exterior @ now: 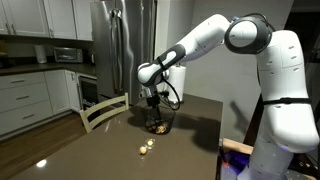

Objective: Take a packet out of the basket and put it on the counter

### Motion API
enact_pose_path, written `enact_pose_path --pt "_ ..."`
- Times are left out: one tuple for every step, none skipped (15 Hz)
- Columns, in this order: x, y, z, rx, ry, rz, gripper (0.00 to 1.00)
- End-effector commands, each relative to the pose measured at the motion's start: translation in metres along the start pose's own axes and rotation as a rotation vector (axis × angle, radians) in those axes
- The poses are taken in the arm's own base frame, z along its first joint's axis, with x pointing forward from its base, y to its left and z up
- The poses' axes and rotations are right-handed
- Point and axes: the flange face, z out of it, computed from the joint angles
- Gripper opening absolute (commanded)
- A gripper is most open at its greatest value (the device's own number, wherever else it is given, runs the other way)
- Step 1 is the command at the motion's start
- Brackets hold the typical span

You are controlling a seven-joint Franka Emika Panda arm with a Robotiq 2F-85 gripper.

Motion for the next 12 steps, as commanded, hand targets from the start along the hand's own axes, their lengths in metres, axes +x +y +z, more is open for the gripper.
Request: enact_pose_path --pt "0.003 0.0 0.009 0.052 -0.037 0.024 1.0" --pt "0.002 0.001 0.012 0.055 -0.047 0.027 1.0" --pt "0.003 0.0 0.014 0.059 -0.055 0.03 1.0" --pt "0.003 0.001 0.017 0.063 -0.063 0.032 1.0" --pt "0.003 0.001 0.02 0.065 -0.07 0.034 1.0" --pt "0.003 0.001 0.022 0.068 -0.079 0.039 1.0" --pt "0.004 0.002 0.025 0.07 -0.086 0.046 1.0" --pt "0.004 0.002 0.027 0.076 -0.091 0.051 0.98" --pt "0.004 0.002 0.029 0.08 -0.096 0.054 0.74" --pt "0.004 0.003 0.03 0.084 -0.101 0.056 0.73" --pt "0.003 0.003 0.03 0.086 -0.104 0.057 0.69" --pt "0.003 0.003 0.03 0.088 -0.107 0.059 0.61"
